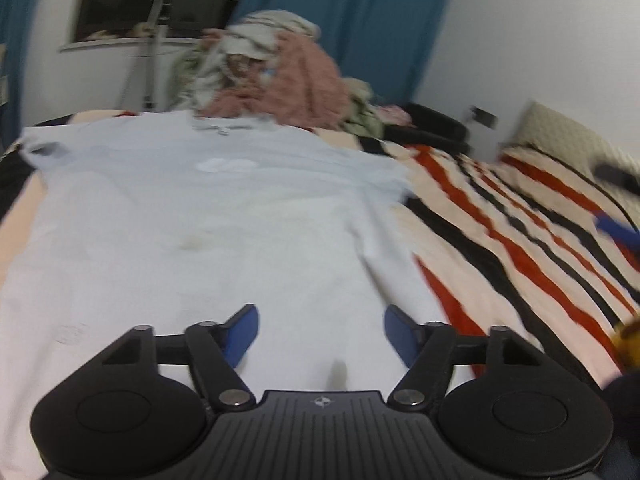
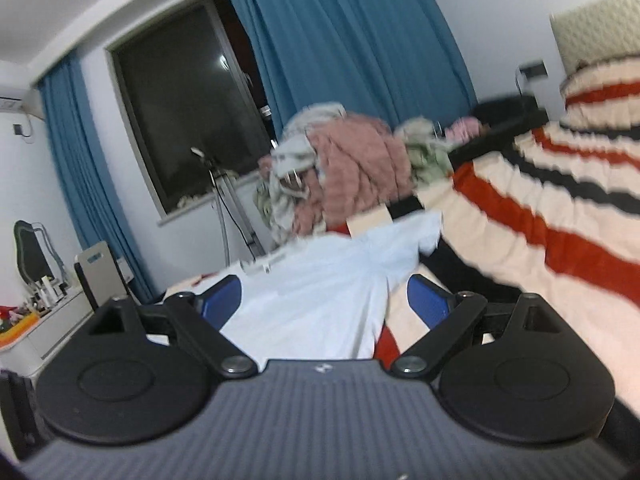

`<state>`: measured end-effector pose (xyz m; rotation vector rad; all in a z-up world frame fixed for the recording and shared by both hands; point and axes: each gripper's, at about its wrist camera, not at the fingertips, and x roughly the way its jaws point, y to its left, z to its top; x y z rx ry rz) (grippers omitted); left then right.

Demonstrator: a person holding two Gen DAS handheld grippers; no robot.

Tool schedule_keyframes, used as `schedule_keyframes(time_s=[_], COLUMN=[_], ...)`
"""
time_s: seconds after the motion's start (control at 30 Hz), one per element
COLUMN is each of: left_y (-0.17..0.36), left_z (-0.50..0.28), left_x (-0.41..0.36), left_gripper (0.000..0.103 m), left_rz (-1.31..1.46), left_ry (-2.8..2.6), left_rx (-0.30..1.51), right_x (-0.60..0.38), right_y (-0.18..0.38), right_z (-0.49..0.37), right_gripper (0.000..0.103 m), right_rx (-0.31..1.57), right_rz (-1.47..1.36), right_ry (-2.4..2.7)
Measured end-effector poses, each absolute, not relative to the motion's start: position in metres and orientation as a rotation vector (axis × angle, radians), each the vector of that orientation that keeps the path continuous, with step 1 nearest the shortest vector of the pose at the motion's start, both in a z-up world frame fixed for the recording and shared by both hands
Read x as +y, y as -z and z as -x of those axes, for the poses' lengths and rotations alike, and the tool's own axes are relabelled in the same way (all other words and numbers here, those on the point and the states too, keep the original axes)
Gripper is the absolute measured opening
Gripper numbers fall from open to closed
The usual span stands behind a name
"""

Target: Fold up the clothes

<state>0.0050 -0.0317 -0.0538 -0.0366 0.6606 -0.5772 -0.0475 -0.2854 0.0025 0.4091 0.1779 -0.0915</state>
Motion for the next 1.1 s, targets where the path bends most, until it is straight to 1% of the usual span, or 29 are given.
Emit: schedule_keyframes(time_s=[0.07, 0.13, 0.33, 0.4, 0.43, 0.47, 0.53, 0.6, 0.63, 0.7, 0.73, 0.77, 0.83, 0.97, 1.1], left_y=[0.059, 0.065, 0.083, 0.096, 0.102, 0.109, 0.121, 0.132, 0.134, 0.138, 0.139, 0.141, 0.134, 0.112, 0.11], left_z=[0.011, 0.027, 0.065, 0.069, 0.069, 0.068, 0.065, 0.059, 0.057, 0.052, 0.049, 0.047, 0.044, 0.041, 0.042], left_x=[-0.05, -0.067, -0.119, -0.135, -0.141, -0.147, -0.16, -0.169, -0.172, -0.176, -0.178, -0.18, -0.178, -0.179, -0.198], left_gripper=[0.049, 0.042, 0.041, 0.043, 0.047, 0.054, 0.061, 0.061, 0.058, 0.033, 0.011, 0.007, 0.004, 0.004, 0.004], left_rz=[0.004, -0.032, -0.187, -0.227, -0.251, -0.277, -0.332, -0.368, -0.37, -0.377, -0.383, -0.389, -0.31, -0.118, -0.058], left_ry=[0.646, 0.714, 0.962, 0.986, 0.993, 1.0, 0.963, 0.927, 0.91, 0.871, 0.853, 0.835, 0.865, 0.964, 1.006], left_rx=[0.666, 0.665, 0.596, 0.614, 0.626, 0.638, 0.658, 0.675, 0.672, 0.66, 0.665, 0.672, 0.688, 0.713, 0.717], right_x=[-0.286, -0.288, -0.305, -0.309, -0.31, -0.31, -0.311, -0.312, -0.313, -0.314, -0.315, -0.317, -0.319, -0.324, -0.325], right_y=[-0.004, -0.003, 0.002, 0.005, 0.007, 0.008, 0.011, 0.012, 0.013, 0.015, 0.016, 0.016, 0.017, 0.016, 0.012], right_z=[0.051, 0.052, 0.056, 0.056, 0.055, 0.054, 0.053, 0.053, 0.053, 0.054, 0.054, 0.055, 0.057, 0.064, 0.067], right_gripper=[0.091, 0.091, 0.091, 0.091, 0.091, 0.091, 0.091, 0.091, 0.091, 0.091, 0.091, 0.091, 0.091, 0.091, 0.091], right_rx=[0.168, 0.167, 0.159, 0.157, 0.159, 0.164, 0.169, 0.171, 0.172, 0.174, 0.173, 0.172, 0.162, 0.122, 0.108], right_rz=[-0.399, -0.399, -0.47, -0.494, -0.497, -0.499, -0.504, -0.51, -0.513, -0.522, -0.533, -0.544, -0.564, -0.581, -0.536], right_ry=[0.084, 0.086, 0.104, 0.1, 0.101, 0.1, 0.096, 0.093, 0.091, 0.087, 0.082, 0.078, 0.071, 0.067, 0.082])
